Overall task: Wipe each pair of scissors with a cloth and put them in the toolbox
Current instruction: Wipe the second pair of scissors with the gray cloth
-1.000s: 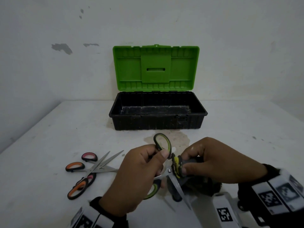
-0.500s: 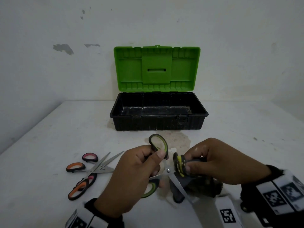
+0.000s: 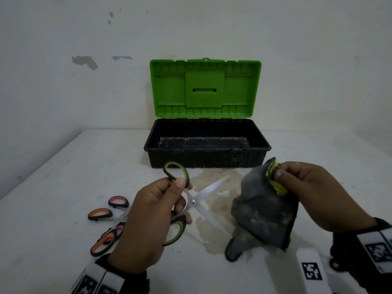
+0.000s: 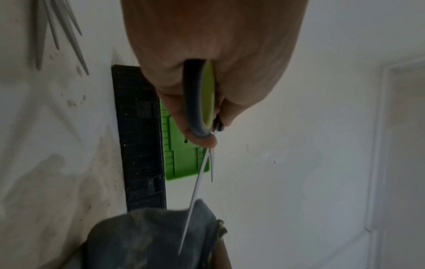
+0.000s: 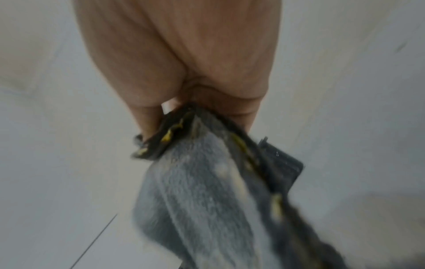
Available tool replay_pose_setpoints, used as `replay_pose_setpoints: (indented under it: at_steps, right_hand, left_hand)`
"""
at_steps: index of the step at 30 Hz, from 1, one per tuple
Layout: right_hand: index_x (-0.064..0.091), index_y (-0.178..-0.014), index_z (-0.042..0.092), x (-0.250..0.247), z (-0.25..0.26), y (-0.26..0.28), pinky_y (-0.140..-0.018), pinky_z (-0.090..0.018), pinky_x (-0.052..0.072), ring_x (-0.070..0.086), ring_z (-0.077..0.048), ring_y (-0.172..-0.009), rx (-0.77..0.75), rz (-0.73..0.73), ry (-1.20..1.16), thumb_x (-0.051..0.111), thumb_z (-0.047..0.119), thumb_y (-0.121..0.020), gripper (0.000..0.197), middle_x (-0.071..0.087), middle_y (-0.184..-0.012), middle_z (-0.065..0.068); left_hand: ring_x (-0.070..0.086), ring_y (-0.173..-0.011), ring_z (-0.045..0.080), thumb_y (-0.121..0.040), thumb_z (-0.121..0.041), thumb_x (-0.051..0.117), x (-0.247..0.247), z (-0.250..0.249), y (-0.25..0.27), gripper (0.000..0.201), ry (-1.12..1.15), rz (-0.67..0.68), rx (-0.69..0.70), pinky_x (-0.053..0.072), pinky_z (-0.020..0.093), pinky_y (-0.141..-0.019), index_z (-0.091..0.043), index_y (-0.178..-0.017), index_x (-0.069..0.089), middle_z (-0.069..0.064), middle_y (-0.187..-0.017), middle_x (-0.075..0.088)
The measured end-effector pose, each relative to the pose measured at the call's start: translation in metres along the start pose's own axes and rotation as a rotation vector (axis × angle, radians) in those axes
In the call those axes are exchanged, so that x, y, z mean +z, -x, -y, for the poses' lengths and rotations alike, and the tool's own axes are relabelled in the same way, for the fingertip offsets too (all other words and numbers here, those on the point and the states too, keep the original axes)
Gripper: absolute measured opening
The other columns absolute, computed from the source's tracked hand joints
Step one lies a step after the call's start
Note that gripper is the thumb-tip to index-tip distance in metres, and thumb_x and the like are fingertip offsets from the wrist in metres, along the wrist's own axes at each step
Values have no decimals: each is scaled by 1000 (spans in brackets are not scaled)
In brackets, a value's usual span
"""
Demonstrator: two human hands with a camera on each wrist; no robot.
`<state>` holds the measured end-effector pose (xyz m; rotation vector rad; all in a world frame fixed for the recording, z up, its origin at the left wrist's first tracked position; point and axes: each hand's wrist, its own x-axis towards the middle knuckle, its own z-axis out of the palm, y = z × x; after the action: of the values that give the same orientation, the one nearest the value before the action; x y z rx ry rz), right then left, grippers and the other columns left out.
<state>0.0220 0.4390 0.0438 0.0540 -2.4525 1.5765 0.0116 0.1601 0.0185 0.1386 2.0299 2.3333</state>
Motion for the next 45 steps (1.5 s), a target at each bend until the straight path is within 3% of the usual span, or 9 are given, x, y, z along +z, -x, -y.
replay_pose_setpoints:
  at_steps: [5, 10, 16, 19, 23, 27, 32, 37, 45]
  right_hand:
    - [70, -98, 20, 45, -7, 7, -84, -48, 56, 72, -22, -88, 31, -143, -112, 56, 25, -98, 15, 76, -90, -4]
    - [65, -104, 24, 74, 10, 21, -76, -31, 55, 71, -14, -85, 17, -122, -236, 50, 22, -101, 16, 75, -89, 0]
    - [63, -117, 20, 86, 21, 30, -85, -33, 56, 73, -24, -98, 87, 209, -435, 55, 16, -99, 20, 77, -101, -8]
    - [69, -97, 11, 87, 20, 30, -78, -30, 57, 73, -33, -95, 93, 289, -468, 64, 1, -91, 13, 76, -95, -14]
    - [70, -83, 13, 93, 18, 25, -75, -39, 58, 75, -32, -83, 101, 211, -370, 71, -1, -84, 14, 76, -82, -16]
    - [68, -85, 10, 100, 22, 25, -54, -22, 52, 72, -19, -61, 90, 98, -298, 73, 1, -83, 11, 74, -65, -10]
    - [65, -81, 2, 99, 19, 24, -67, -38, 60, 74, -29, -68, 120, 87, -287, 76, 1, -80, 11, 74, -67, -14]
    - [66, -73, 10, 89, 19, 25, -64, -32, 56, 72, -25, -65, 123, 133, -293, 76, -2, -79, 16, 74, -68, -15]
    - [67, -76, 4, 80, 24, 28, -65, -35, 58, 72, -28, -65, 118, 161, -295, 76, -4, -78, 12, 73, -70, -17]
  left_hand:
    - [55, -49, 19, -97, -26, 52, 17, 9, 1, 30, 47, -113, 23, 52, 29, -54, -14, -81, 74, 6, -55, 47]
    - [58, -48, 19, -98, -26, 51, 27, 15, 1, 30, 73, -188, 47, 51, 24, -50, -13, -85, 74, 4, -54, 48]
    - [57, -48, 14, -100, -28, 48, 31, 16, 1, 31, 58, -222, 71, 53, 35, -56, -18, -84, 73, 3, -57, 47]
    - [51, -54, 16, -99, -31, 49, 31, 17, -1, 31, 36, -228, 91, 52, 41, -61, -20, -84, 73, 3, -59, 46]
    - [43, -60, 21, -97, -36, 50, 32, 22, -5, 29, -13, -235, 117, 42, 40, -60, -24, -84, 73, 2, -59, 46]
    - [43, -56, 14, -96, -37, 50, 38, 26, -2, 30, -45, -247, 132, 41, 35, -55, -24, -82, 73, 1, -57, 44]
    - [39, -57, 17, -96, -36, 51, 33, 26, -1, 29, -32, -265, 129, 39, 37, -56, -25, -82, 74, 2, -57, 41]
    - [42, -58, 18, -96, -35, 51, 36, 27, 4, 28, 0, -300, 85, 48, 41, -59, -27, -84, 75, 0, -57, 44]
    - [47, -55, 15, -95, -34, 52, 38, 24, 8, 30, -21, -263, 113, 51, 35, -54, -20, -82, 75, -4, -53, 47]
